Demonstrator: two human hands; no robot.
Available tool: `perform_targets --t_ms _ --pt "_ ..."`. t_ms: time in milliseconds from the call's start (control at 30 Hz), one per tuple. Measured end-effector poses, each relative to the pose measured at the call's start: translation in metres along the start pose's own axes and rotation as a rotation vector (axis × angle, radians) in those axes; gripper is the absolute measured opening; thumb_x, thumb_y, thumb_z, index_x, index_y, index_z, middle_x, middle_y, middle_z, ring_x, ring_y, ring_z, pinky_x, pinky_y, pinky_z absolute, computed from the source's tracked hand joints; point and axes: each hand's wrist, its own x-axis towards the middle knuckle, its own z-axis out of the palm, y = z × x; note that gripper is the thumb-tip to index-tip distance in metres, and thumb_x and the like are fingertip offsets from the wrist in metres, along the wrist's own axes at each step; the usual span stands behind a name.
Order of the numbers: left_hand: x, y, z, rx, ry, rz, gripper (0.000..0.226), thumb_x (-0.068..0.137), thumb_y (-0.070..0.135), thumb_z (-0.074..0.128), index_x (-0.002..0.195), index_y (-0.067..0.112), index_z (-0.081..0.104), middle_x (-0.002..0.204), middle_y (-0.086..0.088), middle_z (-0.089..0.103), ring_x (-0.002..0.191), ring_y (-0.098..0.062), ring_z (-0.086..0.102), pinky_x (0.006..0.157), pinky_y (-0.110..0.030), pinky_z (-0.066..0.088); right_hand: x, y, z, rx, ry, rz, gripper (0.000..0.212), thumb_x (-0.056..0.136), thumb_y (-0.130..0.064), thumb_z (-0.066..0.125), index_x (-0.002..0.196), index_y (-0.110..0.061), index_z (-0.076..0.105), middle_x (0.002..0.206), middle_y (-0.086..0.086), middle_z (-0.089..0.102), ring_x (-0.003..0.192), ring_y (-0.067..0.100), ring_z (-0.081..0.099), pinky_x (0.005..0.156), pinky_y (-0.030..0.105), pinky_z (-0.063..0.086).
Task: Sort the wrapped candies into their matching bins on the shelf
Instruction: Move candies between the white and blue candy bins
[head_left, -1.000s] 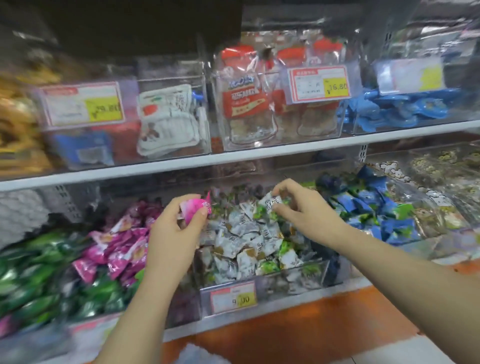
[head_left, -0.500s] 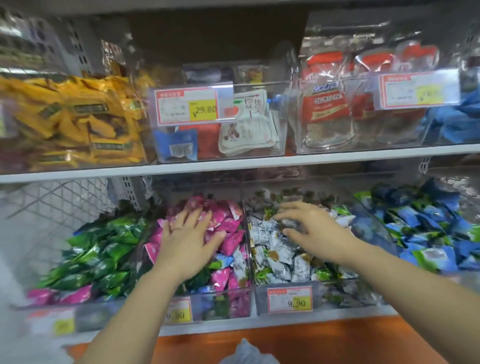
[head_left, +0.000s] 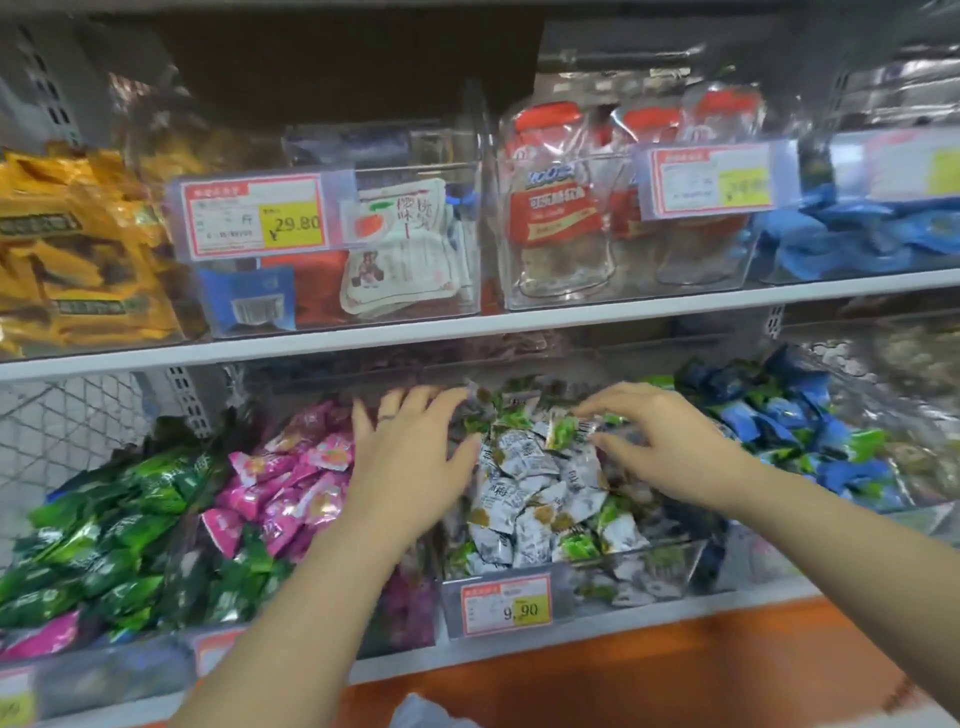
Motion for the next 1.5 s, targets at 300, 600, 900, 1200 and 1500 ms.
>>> perform_targets --t_ms 300,600,900,1200,1500 --pt "0.050 0.124 0.062 -0.649 -0.133 0.079 0.036 0.094 0.039 0.050 0.130 0.035 0.051 0.136 0.007 0.048 0.115 -0.018 0.054 0.105 -0.043 0.037 -0.033 0.092 -0.034 -0.022 0.026 0.172 0.030 0.091 -0.020 0.060 0.121 -0.021 0.061 0.124 -0.005 0.058 0.116 0.012 0.052 0.085 0.010 0.033" --pt "0.083 0.152 0.097 -0.374 -0.157 0.034 0.039 0.096 0.049 0.039 0.133 0.041 0.047 0.091 -0.003 0.068 0.091 -0.027 0.062 0.095 -0.052 0.044 0.011 0.153 -0.032 -0.098 -0.073 0.178 0.046 0.087 -0.024 0.063 0.131 -0.011 0.054 0.130 0.008 0.059 0.120 0.023 0.053 0.099 0.028 0.038" --pt "0.104 0.142 0.104 -0.474 -0.196 0.006 0.031 0.091 0.047 0.050 0.122 0.045 0.053 0.076 0.004 0.061 0.074 -0.021 0.060 0.059 -0.028 0.042 0.075 0.171 0.001 0.031 -0.417 0.244 0.085 0.079 -0.050 0.067 0.148 -0.021 0.026 0.151 0.002 0.033 0.135 0.019 0.036 0.109 0.026 0.030" --pt "0.109 0.135 0.116 -0.502 -0.132 0.078 0.036 0.086 0.049 0.051 0.121 0.043 0.055 0.129 0.017 0.052 0.100 -0.005 0.055 0.091 -0.029 0.045 0.063 0.178 0.000 -0.111 -0.693 0.111 0.040 0.084 -0.049 0.063 0.066 -0.017 0.050 0.059 -0.002 0.044 0.057 0.016 0.039 0.054 0.029 0.030" --pt "0.105 0.132 0.114 -0.494 -0.152 0.105 0.032 0.089 0.053 0.045 0.117 0.046 0.059 0.132 0.024 0.047 0.099 0.003 0.047 0.094 -0.027 0.041 0.034 0.178 -0.019 -0.104 -0.696 0.048 0.036 0.094 -0.035 0.055 0.083 -0.002 0.061 0.084 0.017 0.063 0.071 0.030 0.054 0.067 0.038 0.044"
